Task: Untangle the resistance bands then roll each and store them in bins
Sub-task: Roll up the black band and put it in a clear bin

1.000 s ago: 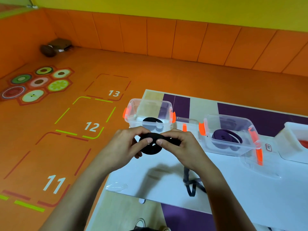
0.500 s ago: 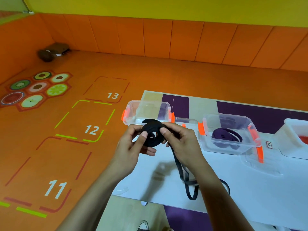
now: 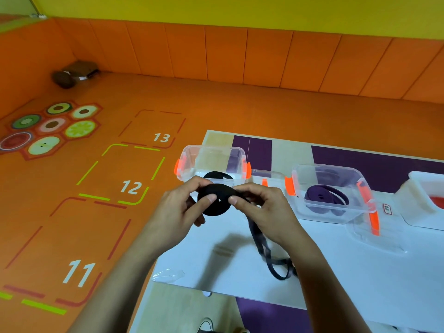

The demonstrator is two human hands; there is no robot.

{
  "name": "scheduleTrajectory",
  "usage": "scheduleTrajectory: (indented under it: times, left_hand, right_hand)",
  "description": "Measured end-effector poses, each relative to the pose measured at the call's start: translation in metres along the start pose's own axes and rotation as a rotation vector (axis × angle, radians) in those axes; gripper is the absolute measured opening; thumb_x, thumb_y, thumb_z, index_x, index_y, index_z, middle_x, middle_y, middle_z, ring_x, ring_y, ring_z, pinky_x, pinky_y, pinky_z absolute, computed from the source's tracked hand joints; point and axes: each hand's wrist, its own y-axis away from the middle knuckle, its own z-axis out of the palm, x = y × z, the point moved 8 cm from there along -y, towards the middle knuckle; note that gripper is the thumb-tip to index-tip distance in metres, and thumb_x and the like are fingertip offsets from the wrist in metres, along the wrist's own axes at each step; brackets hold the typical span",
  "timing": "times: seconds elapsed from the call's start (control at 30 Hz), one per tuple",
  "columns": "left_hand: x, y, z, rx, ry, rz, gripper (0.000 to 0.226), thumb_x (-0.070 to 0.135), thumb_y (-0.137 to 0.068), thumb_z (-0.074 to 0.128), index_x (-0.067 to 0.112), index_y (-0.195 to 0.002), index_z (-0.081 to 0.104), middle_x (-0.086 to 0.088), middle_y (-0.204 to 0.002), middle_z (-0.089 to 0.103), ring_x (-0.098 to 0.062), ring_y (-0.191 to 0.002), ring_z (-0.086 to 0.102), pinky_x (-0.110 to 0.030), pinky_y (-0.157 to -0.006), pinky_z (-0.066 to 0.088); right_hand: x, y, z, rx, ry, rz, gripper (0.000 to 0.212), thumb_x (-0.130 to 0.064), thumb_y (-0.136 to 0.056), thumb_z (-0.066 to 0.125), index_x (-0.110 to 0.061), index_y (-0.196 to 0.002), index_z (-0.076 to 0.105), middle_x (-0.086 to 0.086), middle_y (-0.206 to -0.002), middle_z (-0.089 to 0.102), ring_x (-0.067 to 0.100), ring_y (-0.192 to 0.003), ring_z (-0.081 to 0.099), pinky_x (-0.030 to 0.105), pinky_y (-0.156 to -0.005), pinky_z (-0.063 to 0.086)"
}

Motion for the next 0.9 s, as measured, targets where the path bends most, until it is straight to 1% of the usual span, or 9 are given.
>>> scheduleTrajectory:
  times: [0.07,0.17,0.27,0.37,0.53,0.7,0.77,0.83,0.9]
  left_hand:
    - [-0.002,-0.001,-0.003,0.031,0.061,-0.002,0.012,0.026,-0.101,0.061,0.022,-0.113,0.063,0.004,-0.091,0.067,-0.025,-0.061,0.069,-0.042,-0.062,0.057]
    - [-0.004,-0.002,-0.008,0.132,0.245,-0.01,0.017,0.026,-0.1,0.062,0.016,-0.114,0.063,-0.002,-0.096,0.068,-0.033,-0.058,0.068,-0.045,-0.06,0.058]
    - [-0.009,-0.004,-0.013,0.23,0.384,-0.041,0.019,0.028,-0.097,0.059,0.016,-0.112,0.061,-0.007,-0.098,0.069,-0.037,-0.06,0.071,-0.048,-0.063,0.06]
    - [-0.015,-0.007,-0.003,0.203,0.468,-0.088,0.026,0.029,-0.096,0.056,0.011,-0.115,0.055,-0.021,-0.108,0.066,-0.04,-0.067,0.073,-0.049,-0.068,0.061]
    - [-0.023,-0.006,0.004,0.207,0.602,-0.123,0.028,0.027,-0.096,0.052,0.007,-0.115,0.051,-0.023,-0.109,0.067,-0.039,-0.064,0.072,-0.043,-0.066,0.061]
    - [-0.025,-0.004,0.022,0.179,0.753,-0.236,0.014,0.021,-0.105,0.052,0.01,-0.113,0.049,-0.016,-0.105,0.07,-0.038,-0.069,0.074,-0.039,-0.068,0.062]
    - [-0.03,-0.003,0.024,0.141,0.692,-0.314,0.006,0.012,-0.107,0.044,0.011,-0.11,0.05,-0.018,-0.111,0.067,-0.038,-0.069,0.074,-0.044,-0.066,0.063]
    - [-0.038,-0.003,0.016,0.085,0.402,-0.328,0.009,0.011,-0.107,0.047,0.015,-0.109,0.055,-0.011,-0.114,0.063,-0.031,-0.068,0.072,-0.052,-0.067,0.062]
    - [-0.036,-0.005,0.002,0.06,0.055,-0.243,0.009,0.023,-0.103,0.057,0.023,-0.111,0.061,0.005,-0.116,0.061,-0.021,-0.067,0.07,-0.051,-0.068,0.06]
  right_hand:
    - [-0.003,-0.001,-0.001,-0.009,-0.004,-0.013,0.013,-0.022,-0.092,0.075,-0.028,-0.103,0.078,-0.013,-0.092,0.076,0.009,-0.085,0.067,0.026,-0.084,0.052]
    - [-0.003,-0.002,0.002,-0.039,-0.055,0.002,0.019,-0.017,-0.094,0.072,-0.033,-0.103,0.076,-0.014,-0.092,0.076,0.008,-0.086,0.068,0.019,-0.083,0.051]
    - [0.002,-0.004,0.004,-0.016,-0.139,0.031,0.013,-0.016,-0.094,0.073,-0.025,-0.101,0.078,0.002,-0.091,0.076,0.026,-0.092,0.07,0.036,-0.091,0.056]
    - [0.006,-0.004,0.004,0.053,-0.23,0.048,0.017,-0.012,-0.094,0.071,-0.026,-0.101,0.078,0.004,-0.09,0.078,0.023,-0.091,0.074,0.042,-0.096,0.058]
    - [0.009,-0.006,0.013,0.065,-0.326,0.061,0.021,-0.012,-0.095,0.068,-0.022,-0.112,0.077,0.005,-0.096,0.079,0.021,-0.089,0.075,0.045,-0.089,0.061]
    - [0.009,-0.008,0.012,0.071,-0.31,0.081,0.02,-0.012,-0.098,0.065,-0.017,-0.115,0.075,0.0,-0.088,0.078,0.018,-0.076,0.073,0.032,-0.074,0.06]
    - [0.011,-0.01,0.008,0.062,-0.184,0.076,0.02,-0.013,-0.099,0.064,-0.021,-0.115,0.074,-0.006,-0.082,0.074,0.011,-0.07,0.066,0.024,-0.07,0.054]
    - [0.011,-0.01,0.005,0.013,-0.055,0.057,0.022,-0.015,-0.1,0.063,-0.026,-0.115,0.074,-0.016,-0.086,0.072,0.004,-0.072,0.061,0.017,-0.071,0.049]
    - [0.009,-0.01,0.006,-0.044,0.047,0.038,0.021,-0.018,-0.1,0.065,-0.026,-0.116,0.075,-0.02,-0.089,0.072,0.001,-0.076,0.061,0.013,-0.073,0.045]
